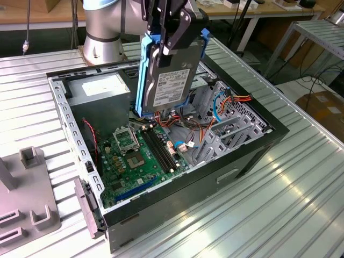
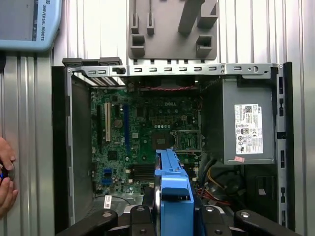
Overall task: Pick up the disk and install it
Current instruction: 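Insert the disk into the insertion slot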
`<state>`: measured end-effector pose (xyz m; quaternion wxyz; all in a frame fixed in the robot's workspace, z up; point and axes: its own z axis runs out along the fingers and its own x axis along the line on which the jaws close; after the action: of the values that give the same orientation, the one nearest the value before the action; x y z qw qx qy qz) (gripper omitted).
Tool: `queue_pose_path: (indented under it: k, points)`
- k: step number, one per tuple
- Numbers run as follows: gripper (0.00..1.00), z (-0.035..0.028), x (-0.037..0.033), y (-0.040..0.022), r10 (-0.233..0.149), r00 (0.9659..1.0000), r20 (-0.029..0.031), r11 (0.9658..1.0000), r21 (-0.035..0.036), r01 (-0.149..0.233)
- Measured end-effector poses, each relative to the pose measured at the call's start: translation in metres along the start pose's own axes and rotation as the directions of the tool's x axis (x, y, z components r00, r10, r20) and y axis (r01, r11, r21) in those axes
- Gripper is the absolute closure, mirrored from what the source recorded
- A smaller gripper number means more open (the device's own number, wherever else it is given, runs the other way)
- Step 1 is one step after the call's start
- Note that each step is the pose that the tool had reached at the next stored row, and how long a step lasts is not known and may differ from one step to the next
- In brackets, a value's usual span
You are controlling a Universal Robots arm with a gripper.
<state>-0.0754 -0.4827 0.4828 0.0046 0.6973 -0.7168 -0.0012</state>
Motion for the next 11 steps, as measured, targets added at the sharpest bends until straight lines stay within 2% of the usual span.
queue_pose_path:
  k: [5,7,8,11]
  points:
    - [0.63,0.0004,0.0131,-0.0008,0.000,1.0000,-0.0014,1.0000,0.0000,0.000]
    - [0.63,0.0009,0.0161,-0.0045,0.000,1.0000,-0.0018,1.0000,0.0001,0.000]
    - [0.63,0.0013,0.0170,-0.0120,0.000,1.0000,-0.0029,1.0000,0.0000,0.000]
    - [0.63,0.0019,0.0175,-0.0274,0.000,1.0000,-0.0044,1.0000,0.0001,0.000]
